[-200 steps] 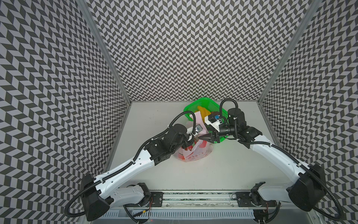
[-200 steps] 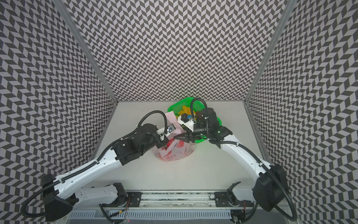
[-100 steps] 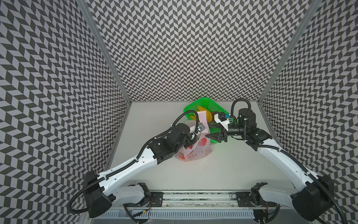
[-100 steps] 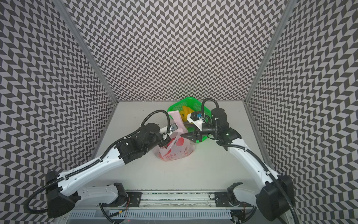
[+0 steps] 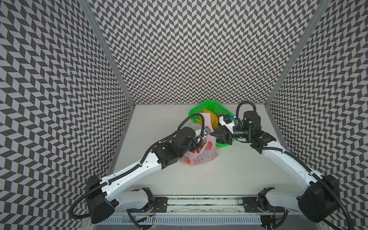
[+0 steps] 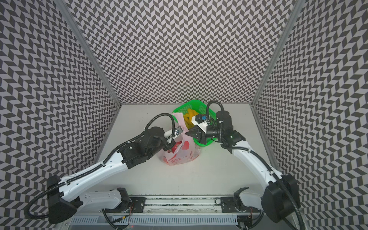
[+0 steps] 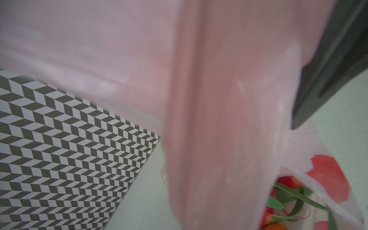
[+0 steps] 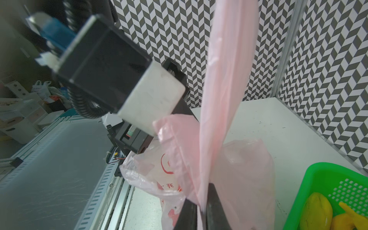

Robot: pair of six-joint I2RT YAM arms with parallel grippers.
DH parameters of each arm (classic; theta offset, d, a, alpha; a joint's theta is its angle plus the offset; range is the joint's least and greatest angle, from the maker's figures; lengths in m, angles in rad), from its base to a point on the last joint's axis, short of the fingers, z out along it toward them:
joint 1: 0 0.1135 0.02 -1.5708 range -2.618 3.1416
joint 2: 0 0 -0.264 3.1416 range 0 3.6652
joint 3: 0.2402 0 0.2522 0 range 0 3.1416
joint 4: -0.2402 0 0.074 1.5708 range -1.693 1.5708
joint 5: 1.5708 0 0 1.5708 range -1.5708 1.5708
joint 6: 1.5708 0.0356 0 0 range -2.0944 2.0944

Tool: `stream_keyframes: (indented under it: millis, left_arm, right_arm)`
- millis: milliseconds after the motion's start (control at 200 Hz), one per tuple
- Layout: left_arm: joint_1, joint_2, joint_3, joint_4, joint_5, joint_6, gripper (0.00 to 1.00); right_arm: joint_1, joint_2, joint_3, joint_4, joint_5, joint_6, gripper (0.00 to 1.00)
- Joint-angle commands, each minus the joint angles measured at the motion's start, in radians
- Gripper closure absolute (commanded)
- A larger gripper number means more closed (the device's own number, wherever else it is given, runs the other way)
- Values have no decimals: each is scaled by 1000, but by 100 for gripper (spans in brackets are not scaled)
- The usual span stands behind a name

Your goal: Place the fake fruits into the plastic bag and tie a complex knot

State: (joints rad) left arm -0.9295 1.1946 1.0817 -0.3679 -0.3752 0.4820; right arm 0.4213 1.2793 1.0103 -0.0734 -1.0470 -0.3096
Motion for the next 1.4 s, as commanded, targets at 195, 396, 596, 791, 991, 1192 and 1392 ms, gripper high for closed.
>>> stream_keyframes:
  millis: [195,396,596,791,991,1192,1392]
  left_arm:
    - [-11,-8,48,35,-38,20,100]
    - [-17,12,61,30,-60,24,100]
    - [-28,23,66,33,-78,26,100]
    - [-34,41,70,24,-100,26,100]
    - [-35,51,72,26,-102,23,100]
    - [-38,51,73,23,-100,25,100]
    - [-39,48,73,27,-91,27,100]
  right_arm:
    - [15,11,-13,36,-4,-43,77]
    - [17,11,-11,48,-9,-33,74]
    - [26,5,-4,71,-33,-12,64]
    - [33,-13,-4,89,-43,21,59]
    - [33,-30,-13,114,-54,45,48]
    - [34,-16,1,141,-62,88,55]
    - [37,2,6,136,-42,89,73]
